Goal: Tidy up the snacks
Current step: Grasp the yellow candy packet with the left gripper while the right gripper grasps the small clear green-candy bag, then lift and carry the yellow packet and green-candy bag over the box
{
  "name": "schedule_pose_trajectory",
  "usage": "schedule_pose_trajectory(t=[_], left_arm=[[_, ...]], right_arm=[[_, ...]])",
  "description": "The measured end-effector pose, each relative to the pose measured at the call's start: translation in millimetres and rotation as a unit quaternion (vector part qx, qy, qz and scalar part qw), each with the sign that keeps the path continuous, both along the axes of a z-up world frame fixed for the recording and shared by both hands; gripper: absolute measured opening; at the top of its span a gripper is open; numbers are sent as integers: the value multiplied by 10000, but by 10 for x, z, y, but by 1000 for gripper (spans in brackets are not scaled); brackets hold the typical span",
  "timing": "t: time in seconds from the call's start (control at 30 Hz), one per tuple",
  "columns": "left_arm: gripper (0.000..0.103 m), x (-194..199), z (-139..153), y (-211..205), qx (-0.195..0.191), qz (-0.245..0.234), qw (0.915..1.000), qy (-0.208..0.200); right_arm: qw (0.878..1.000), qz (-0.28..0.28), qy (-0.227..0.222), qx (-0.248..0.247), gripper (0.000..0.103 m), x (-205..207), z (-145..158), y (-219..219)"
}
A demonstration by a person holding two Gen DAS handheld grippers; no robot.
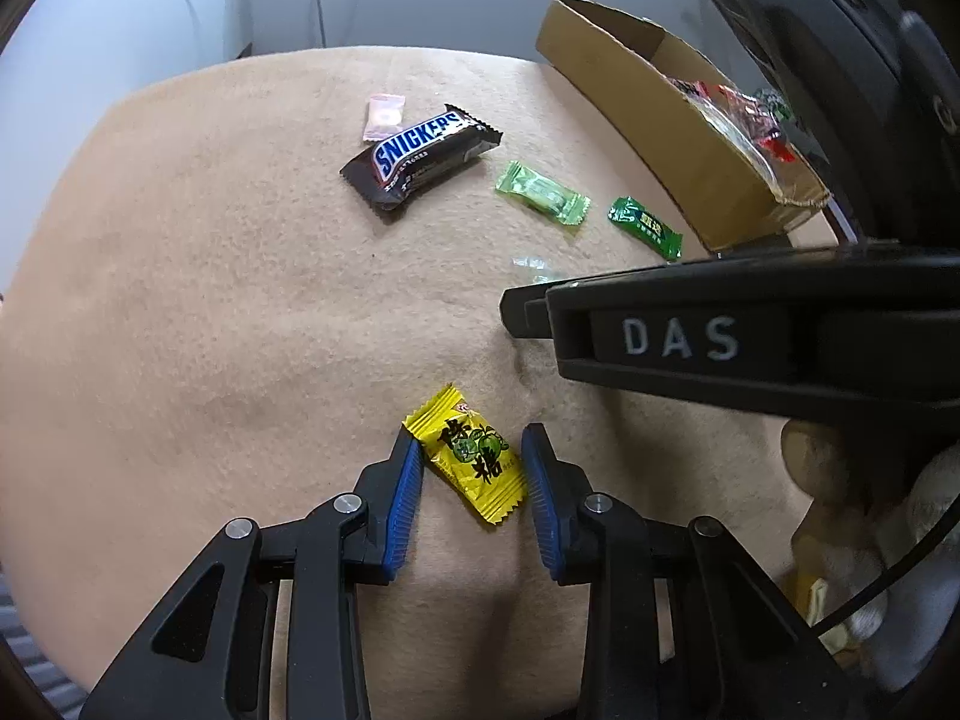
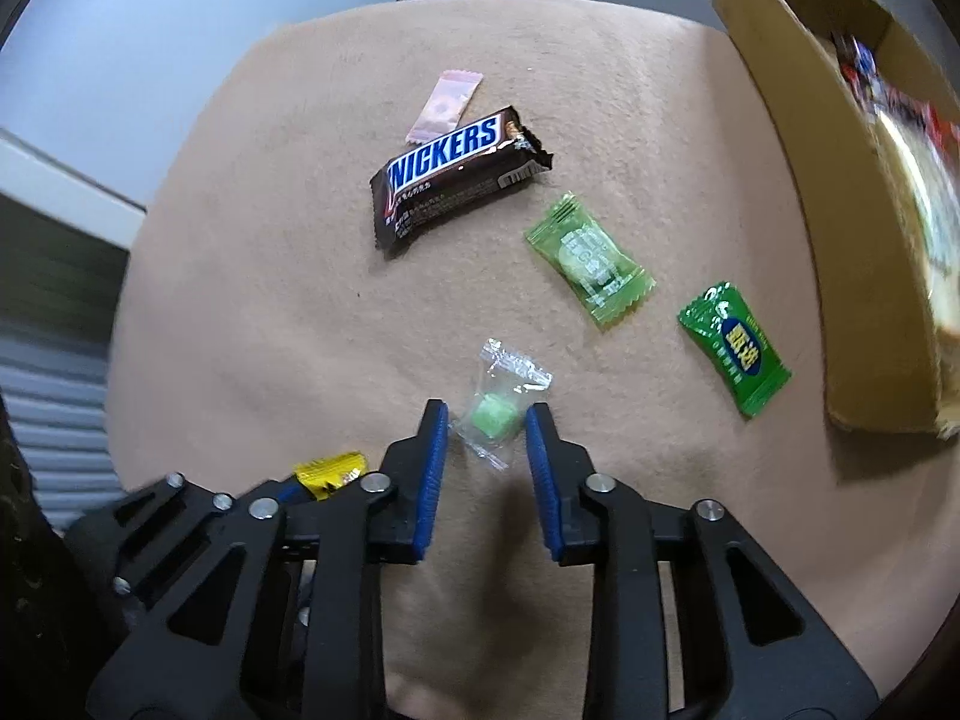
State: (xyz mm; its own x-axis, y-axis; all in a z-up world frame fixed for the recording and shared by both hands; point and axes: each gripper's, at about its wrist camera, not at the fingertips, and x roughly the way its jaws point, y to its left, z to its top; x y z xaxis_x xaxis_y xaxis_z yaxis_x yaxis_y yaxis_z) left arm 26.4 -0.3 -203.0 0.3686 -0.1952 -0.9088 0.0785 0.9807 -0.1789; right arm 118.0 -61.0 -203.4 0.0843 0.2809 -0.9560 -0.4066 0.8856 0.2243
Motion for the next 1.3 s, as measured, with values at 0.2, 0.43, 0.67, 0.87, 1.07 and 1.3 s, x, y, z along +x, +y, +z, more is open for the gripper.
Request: schedule_pose_trajectory(t=[0.2,0.43,0.67,0.87,1.07,1.3], left_arm=[[20,-16,-11,82,-105,-46,9999,-46],[16,7,-4,295,-471,256,9985,68],[14,-16,43,442,-476,373,9981,81],[11,21,93,485,-508,421,9978,22],[11,50,118,423,-453,403,9982,-36],[11,144,347,475,-652,493,9964,-232]], right_arm=[[10000,-32,34,77,22,34,7,-38],[9996,-202,34,192,22,43,36,-235],[9990,-321,-24,309,22,63,122,-391],[9987,-334,-158,348,21,39,243,-451],[9983,-391,-150,396,21,36,253,-458],[9967,-485,-338,562,21,29,507,-559]])
